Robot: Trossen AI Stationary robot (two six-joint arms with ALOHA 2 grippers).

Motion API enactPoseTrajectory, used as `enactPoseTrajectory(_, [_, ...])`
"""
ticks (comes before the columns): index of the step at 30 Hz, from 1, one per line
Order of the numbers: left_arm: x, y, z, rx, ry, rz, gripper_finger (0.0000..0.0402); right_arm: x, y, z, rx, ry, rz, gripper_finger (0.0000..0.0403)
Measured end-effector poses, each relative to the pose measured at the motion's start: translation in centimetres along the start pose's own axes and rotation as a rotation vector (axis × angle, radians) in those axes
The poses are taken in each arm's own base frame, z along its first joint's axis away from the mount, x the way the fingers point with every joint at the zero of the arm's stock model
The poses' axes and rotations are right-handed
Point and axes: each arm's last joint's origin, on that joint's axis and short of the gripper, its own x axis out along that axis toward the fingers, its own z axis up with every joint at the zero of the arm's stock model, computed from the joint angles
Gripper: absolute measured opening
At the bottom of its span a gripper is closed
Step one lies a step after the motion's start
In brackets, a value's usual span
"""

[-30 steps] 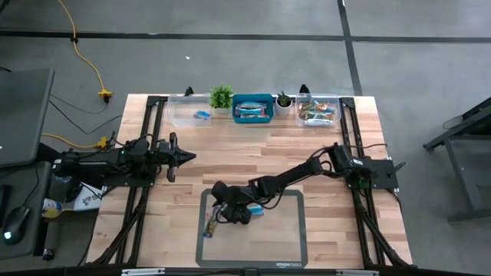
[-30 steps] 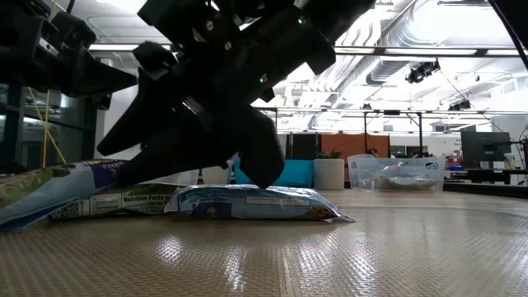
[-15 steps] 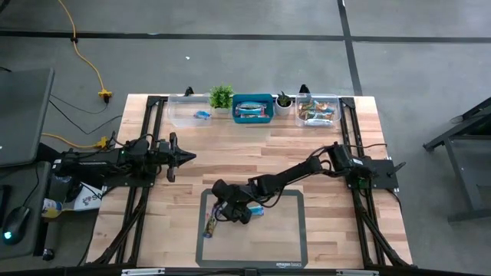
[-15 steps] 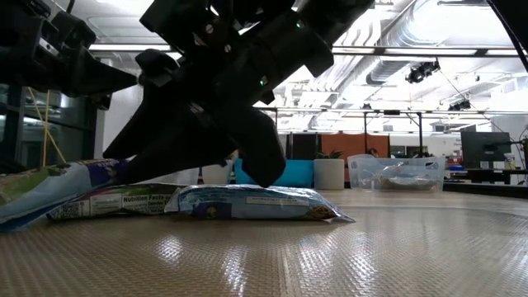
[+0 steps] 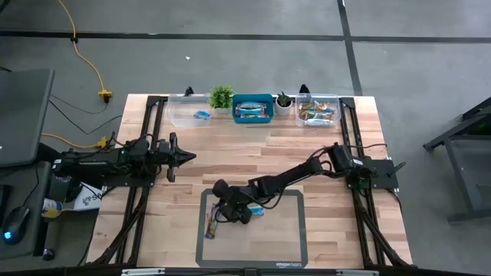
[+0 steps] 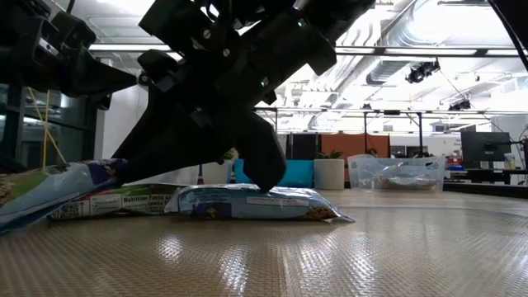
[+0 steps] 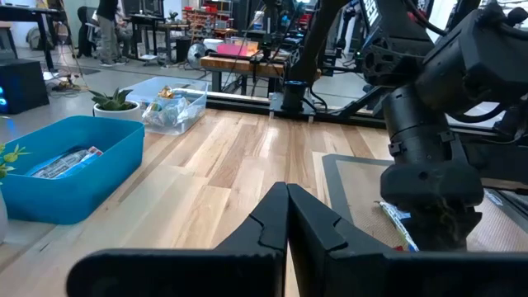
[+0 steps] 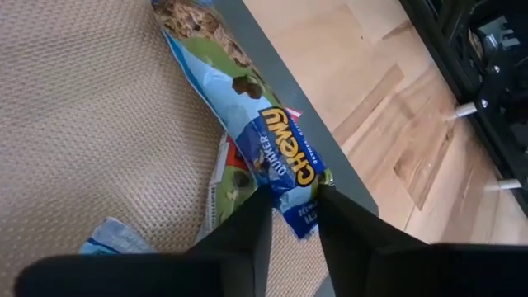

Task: Pick and place Granola Bars by type
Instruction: Put the blue granola bar into the left transparent bin

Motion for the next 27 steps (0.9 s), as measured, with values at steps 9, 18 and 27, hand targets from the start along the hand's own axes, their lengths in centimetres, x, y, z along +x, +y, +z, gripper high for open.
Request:
enactPoseTrajectory(9, [0.0, 0.0, 0.0, 0.0, 0.0, 0.0, 0.0001, 0.0, 0.8, 0.8, -0.017, 0.039, -0.043, 0.0024])
enactPoseTrajectory(18, [0.0, 0.0, 0.0, 0.0, 0.0, 0.0, 0.0001, -0.1, 0.9, 1.0, 0.112, 0.1, -0.142, 0.0001])
enactPoseTrajectory(27, [0.0, 0.0, 0.0, 0.0, 0.0, 0.0, 0.0001, -0.3, -0.2, 1.7, 0.335, 0.11, -0.299, 0.0])
